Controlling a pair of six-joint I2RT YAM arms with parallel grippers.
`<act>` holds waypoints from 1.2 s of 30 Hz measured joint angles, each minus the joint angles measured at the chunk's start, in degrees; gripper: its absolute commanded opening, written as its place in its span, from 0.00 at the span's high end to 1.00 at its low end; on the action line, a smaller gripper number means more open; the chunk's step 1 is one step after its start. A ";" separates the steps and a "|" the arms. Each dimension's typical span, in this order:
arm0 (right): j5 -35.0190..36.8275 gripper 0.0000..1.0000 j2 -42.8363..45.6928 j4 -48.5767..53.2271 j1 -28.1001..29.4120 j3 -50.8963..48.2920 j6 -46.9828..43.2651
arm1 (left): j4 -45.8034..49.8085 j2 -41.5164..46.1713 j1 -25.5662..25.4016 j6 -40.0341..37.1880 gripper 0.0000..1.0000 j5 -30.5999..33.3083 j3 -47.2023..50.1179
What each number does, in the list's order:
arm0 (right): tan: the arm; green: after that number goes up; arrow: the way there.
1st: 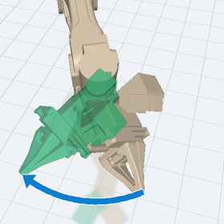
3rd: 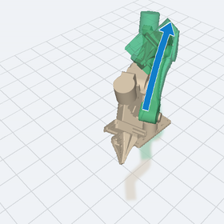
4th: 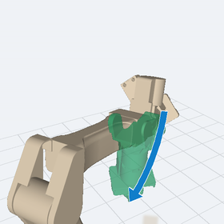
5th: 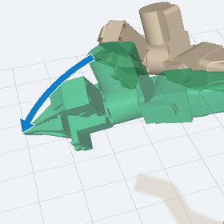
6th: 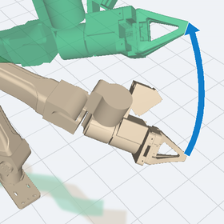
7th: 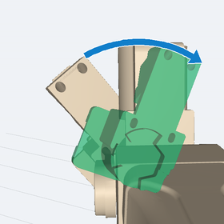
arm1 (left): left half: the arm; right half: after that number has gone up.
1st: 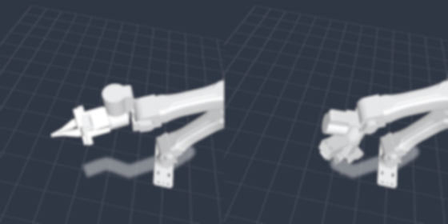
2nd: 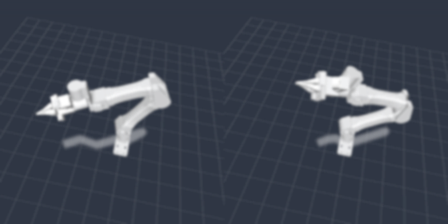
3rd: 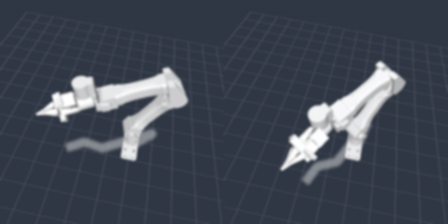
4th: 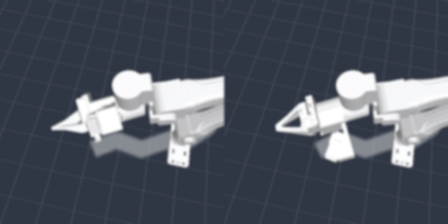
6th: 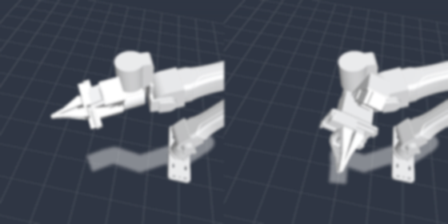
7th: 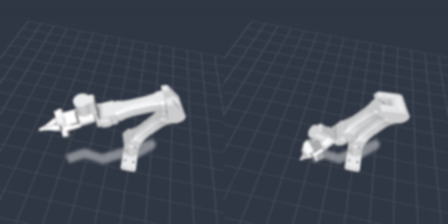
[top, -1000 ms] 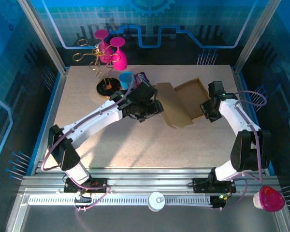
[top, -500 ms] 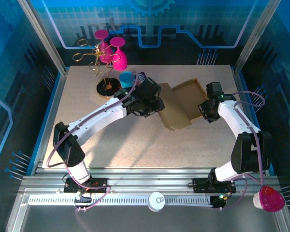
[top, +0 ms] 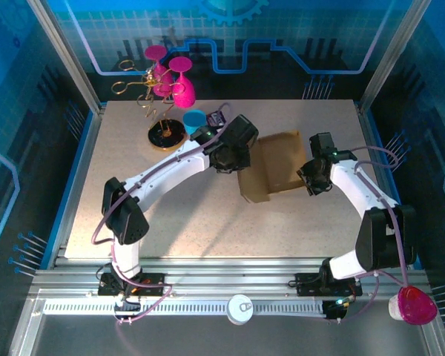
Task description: Fold the paper box
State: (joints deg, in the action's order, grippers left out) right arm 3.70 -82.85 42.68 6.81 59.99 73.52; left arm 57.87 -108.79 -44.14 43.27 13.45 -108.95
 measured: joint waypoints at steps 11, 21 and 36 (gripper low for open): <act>-10.08 0.31 19.32 -15.45 6.99 -1.90 -25.70 | 12.61 -0.35 2.64 -29.27 1.00 8.00 -5.73; -18.14 0.24 19.74 -46.90 7.17 -16.15 -61.83 | 12.52 -0.68 2.73 -51.84 1.00 10.67 -8.70; -21.31 0.33 4.22 -55.08 11.26 -7.74 -90.12 | 7.19 5.25 2.45 -66.05 1.00 7.74 -0.76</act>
State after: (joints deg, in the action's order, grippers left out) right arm -17.61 -78.63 -12.40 18.06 52.25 -16.60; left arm 65.06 -103.55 -41.69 -22.79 21.19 -109.71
